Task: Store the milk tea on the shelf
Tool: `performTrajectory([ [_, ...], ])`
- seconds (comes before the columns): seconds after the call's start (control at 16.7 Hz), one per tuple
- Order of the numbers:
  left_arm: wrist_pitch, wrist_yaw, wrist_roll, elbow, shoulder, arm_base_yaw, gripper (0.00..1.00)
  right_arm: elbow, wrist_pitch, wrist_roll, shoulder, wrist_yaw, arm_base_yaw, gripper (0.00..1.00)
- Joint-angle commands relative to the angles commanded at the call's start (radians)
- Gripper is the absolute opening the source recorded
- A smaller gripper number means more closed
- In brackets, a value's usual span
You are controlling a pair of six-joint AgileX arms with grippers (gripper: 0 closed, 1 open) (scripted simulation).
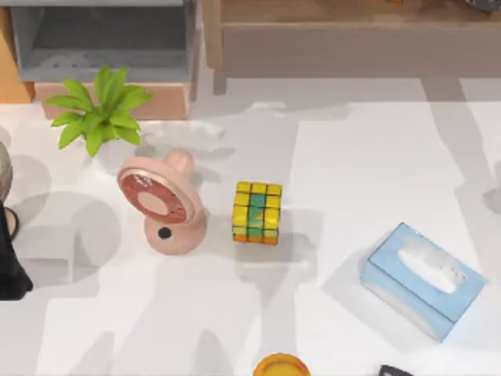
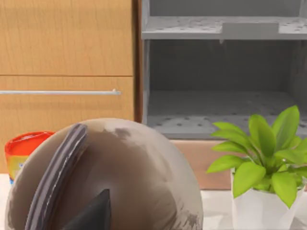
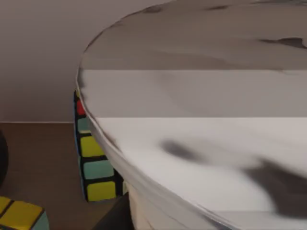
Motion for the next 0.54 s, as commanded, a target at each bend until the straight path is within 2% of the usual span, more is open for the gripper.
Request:
performTrajectory([
  [0.18, 0.0, 0.0, 0.0, 0.0, 0.0, 0.0, 1.0, 0.0, 0.0, 0.0, 0.0, 0.0, 0.0, 0.98],
  [0.54, 0.0, 0.0, 0.0, 0.0, 0.0, 0.0, 1.0, 0.0, 0.0, 0.0, 0.0, 0.0, 0.0, 1.0],
])
